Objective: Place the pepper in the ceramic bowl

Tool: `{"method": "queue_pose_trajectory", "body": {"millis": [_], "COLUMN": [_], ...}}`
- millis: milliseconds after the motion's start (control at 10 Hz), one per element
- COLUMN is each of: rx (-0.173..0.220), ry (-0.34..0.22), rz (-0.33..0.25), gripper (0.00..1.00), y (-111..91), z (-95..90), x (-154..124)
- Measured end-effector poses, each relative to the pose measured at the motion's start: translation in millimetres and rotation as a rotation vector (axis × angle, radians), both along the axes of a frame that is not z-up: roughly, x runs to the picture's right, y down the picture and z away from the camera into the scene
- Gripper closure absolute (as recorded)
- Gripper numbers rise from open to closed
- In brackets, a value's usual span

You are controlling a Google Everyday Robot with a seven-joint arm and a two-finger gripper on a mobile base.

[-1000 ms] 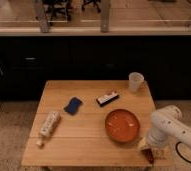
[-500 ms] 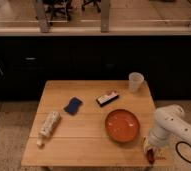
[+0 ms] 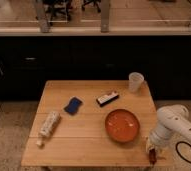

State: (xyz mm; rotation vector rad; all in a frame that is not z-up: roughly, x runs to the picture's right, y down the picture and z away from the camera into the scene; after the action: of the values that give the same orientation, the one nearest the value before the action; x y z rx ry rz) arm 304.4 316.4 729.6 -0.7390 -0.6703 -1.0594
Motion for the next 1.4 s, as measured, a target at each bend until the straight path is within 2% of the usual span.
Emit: {"method": "queue_pose_trajectory", "body": {"millis": [400,600,800,1200,1400], "rx": [-0.022,-0.038,-0.037,0.015,0.041], "ry": [0.070,0.124,0.154,0.174,0.179], "rz": [0.104,0.135,0.157,0.211,0.231], "gripper": [1.00,1.00,1.00,1.00,1.00], "y": [-18.2,-26.8,-36.3,-81.1,-98.9], "z": [-4.3,-6.3,-15.5,-62.4,-77.9], "x": [-2.0,-5.5,-4.7,-3.5,-2.3]}}
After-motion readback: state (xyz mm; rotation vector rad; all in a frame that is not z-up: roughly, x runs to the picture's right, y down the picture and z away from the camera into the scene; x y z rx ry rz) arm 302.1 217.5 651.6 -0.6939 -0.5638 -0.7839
